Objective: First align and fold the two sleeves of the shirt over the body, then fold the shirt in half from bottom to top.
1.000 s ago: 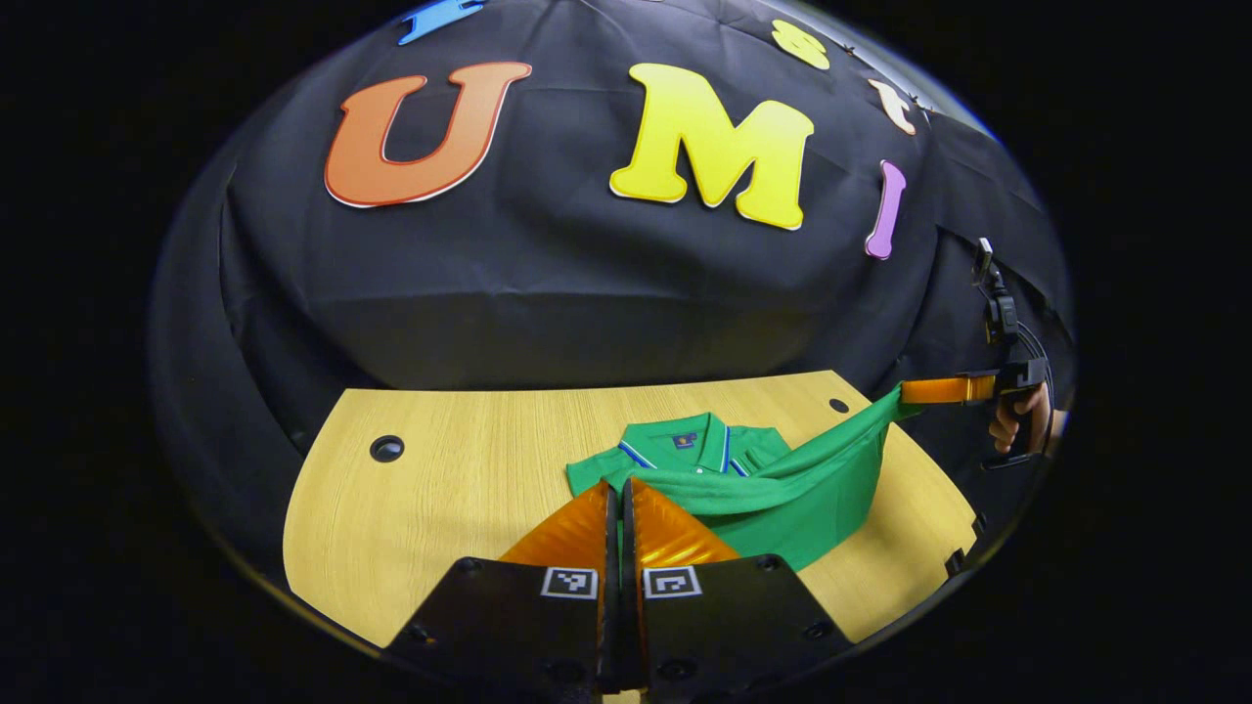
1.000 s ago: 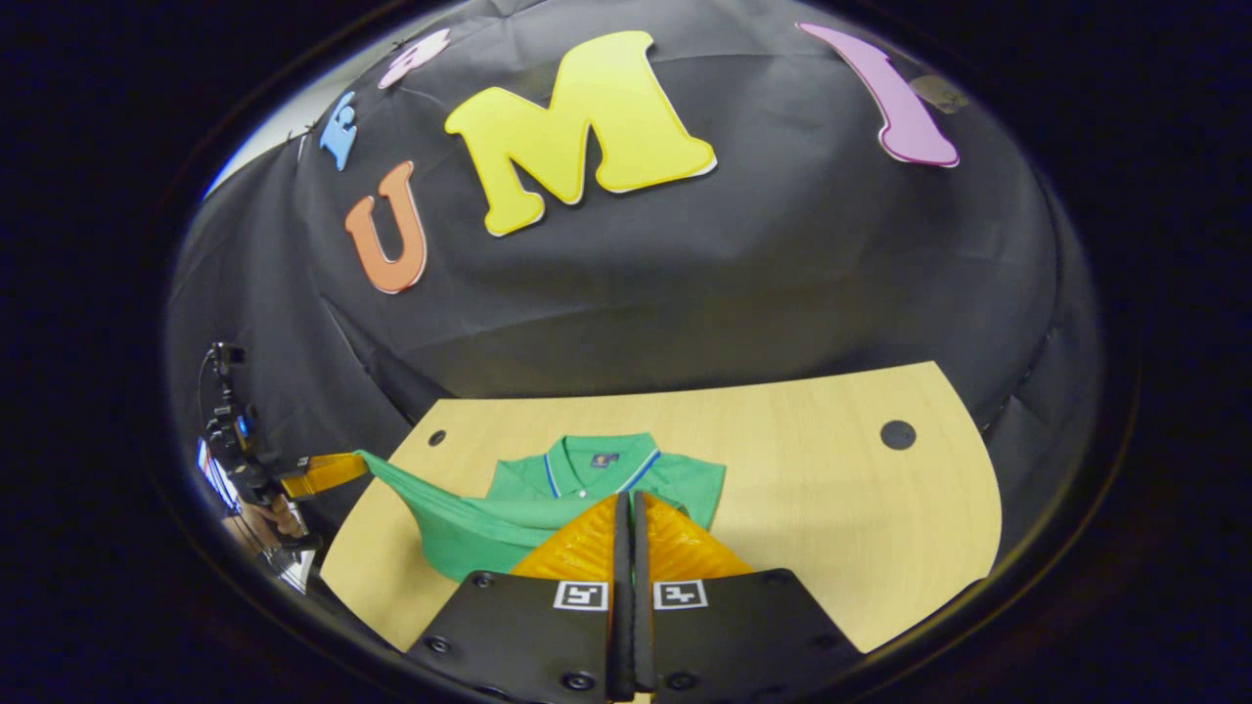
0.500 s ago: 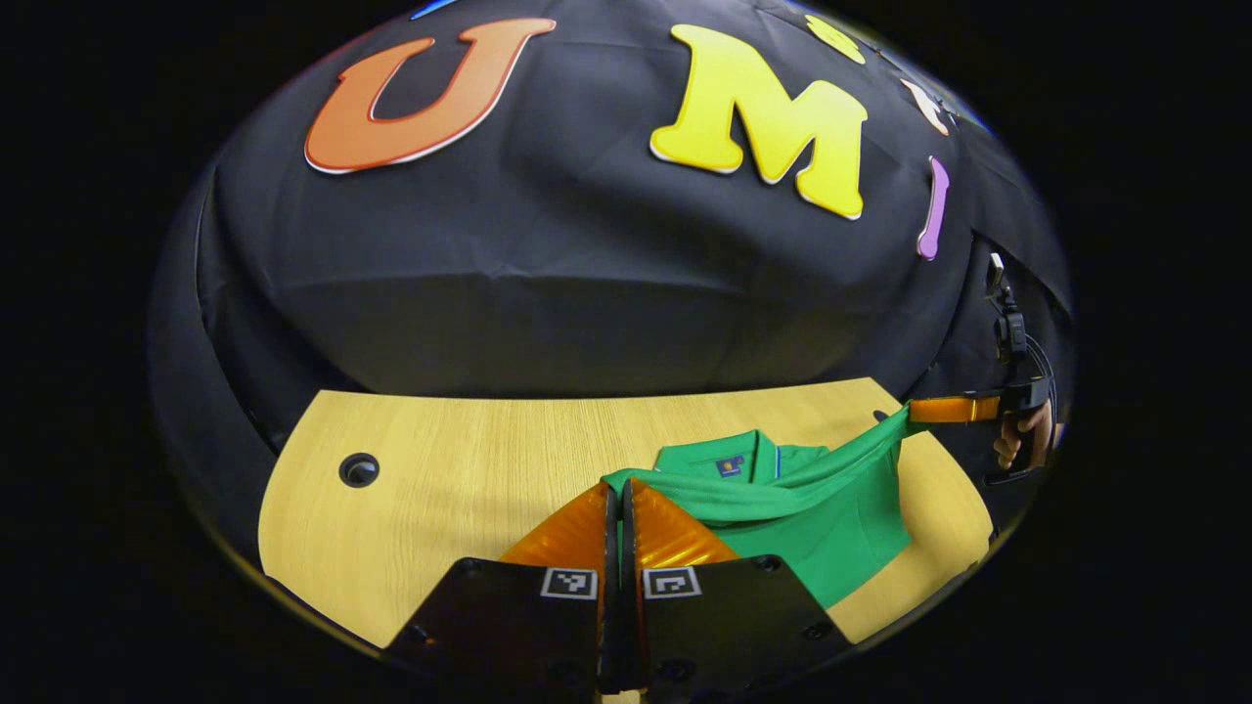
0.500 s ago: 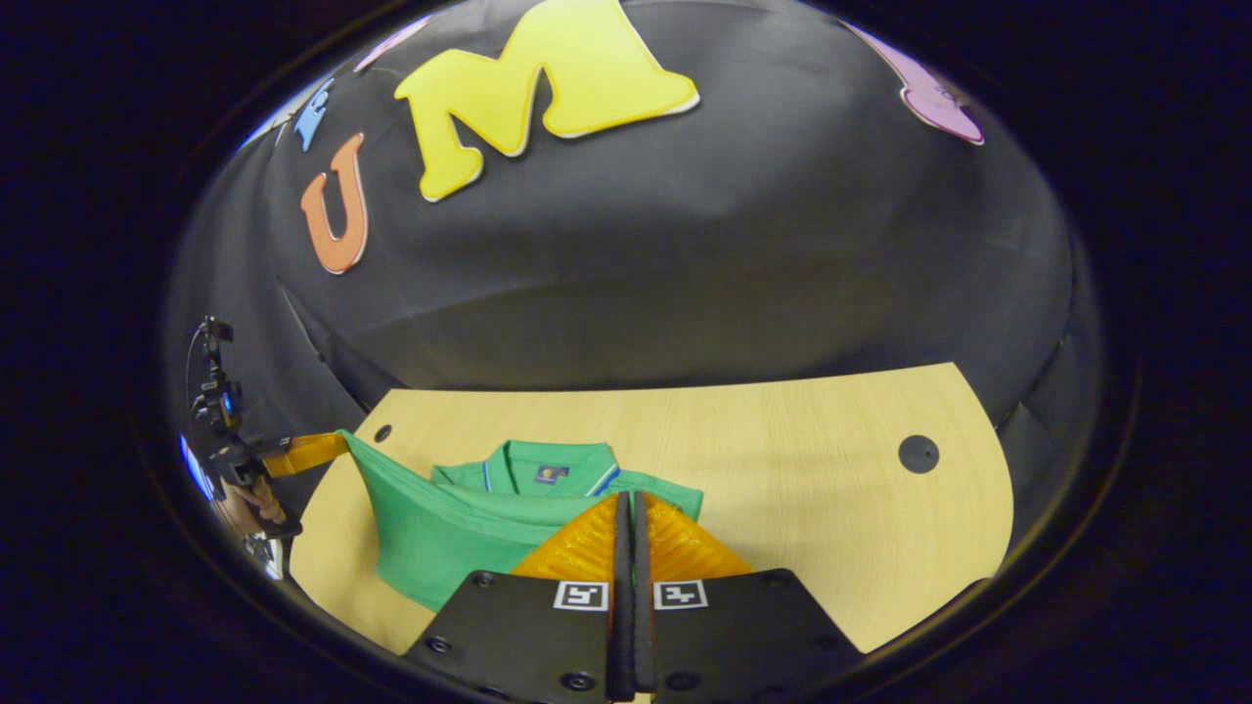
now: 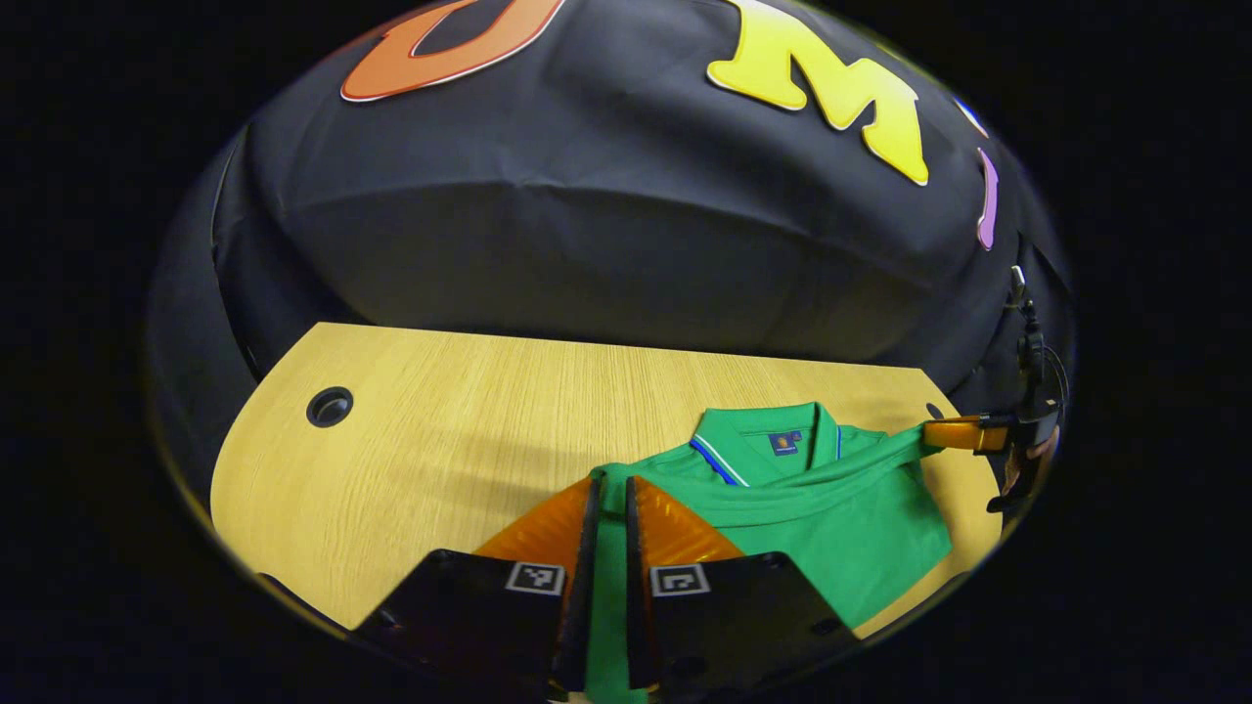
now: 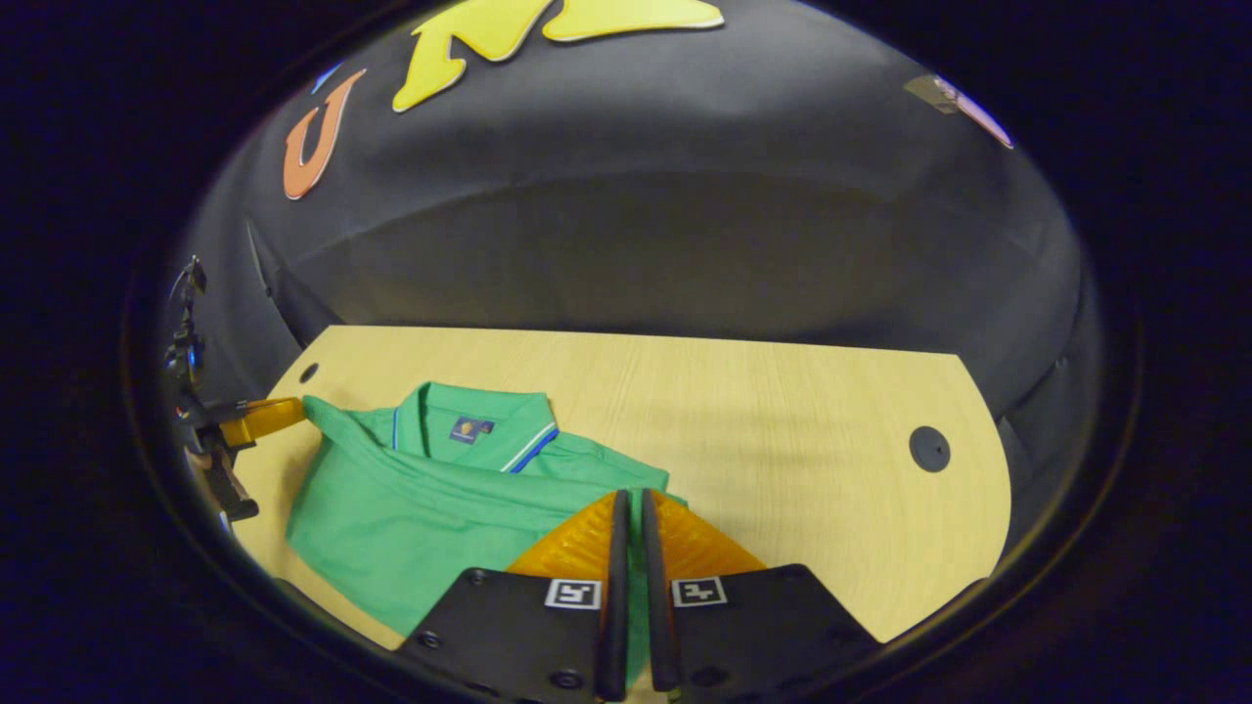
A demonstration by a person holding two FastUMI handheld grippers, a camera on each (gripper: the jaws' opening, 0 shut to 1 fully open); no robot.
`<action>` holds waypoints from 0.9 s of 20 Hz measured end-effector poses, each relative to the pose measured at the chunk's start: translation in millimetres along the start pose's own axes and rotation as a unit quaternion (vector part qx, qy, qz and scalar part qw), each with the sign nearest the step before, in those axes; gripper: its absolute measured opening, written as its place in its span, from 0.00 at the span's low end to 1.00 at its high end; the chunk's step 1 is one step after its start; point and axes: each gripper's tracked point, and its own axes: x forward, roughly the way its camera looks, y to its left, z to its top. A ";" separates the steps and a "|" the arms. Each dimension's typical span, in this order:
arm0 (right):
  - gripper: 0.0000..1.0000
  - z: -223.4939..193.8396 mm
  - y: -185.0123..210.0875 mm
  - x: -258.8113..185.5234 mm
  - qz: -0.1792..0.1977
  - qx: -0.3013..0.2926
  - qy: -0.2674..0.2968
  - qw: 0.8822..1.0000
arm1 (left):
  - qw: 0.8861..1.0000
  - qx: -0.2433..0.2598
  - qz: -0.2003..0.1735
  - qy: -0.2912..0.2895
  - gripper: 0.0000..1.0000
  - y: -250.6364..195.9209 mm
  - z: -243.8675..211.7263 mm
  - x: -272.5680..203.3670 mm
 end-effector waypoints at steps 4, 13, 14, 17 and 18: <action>0.88 17.1 -4.7 -29.9 -0.040 -0.022 -0.044 0.998 | 0.999 0.027 0.015 -0.020 1.00 -9.0 15.9 -27.7; 0.94 83.8 44.9 -201.5 -0.068 -0.044 -0.205 0.975 | 0.989 0.033 0.062 -0.133 1.00 -29.5 98.2 -182.9; 0.93 86.7 49.0 -224.7 -0.075 -0.045 -0.221 0.971 | 0.986 0.029 0.063 -0.149 1.00 -34.9 108.7 -205.0; 0.94 91.5 68.4 -287.7 -0.089 -0.043 -0.267 0.959 | 0.979 0.024 0.078 -0.184 1.00 -45.0 119.3 -267.1; 0.94 91.2 75.4 -306.9 -0.091 -0.043 -0.281 0.954 | 0.977 0.023 0.071 -0.199 1.00 -54.5 124.3 -287.2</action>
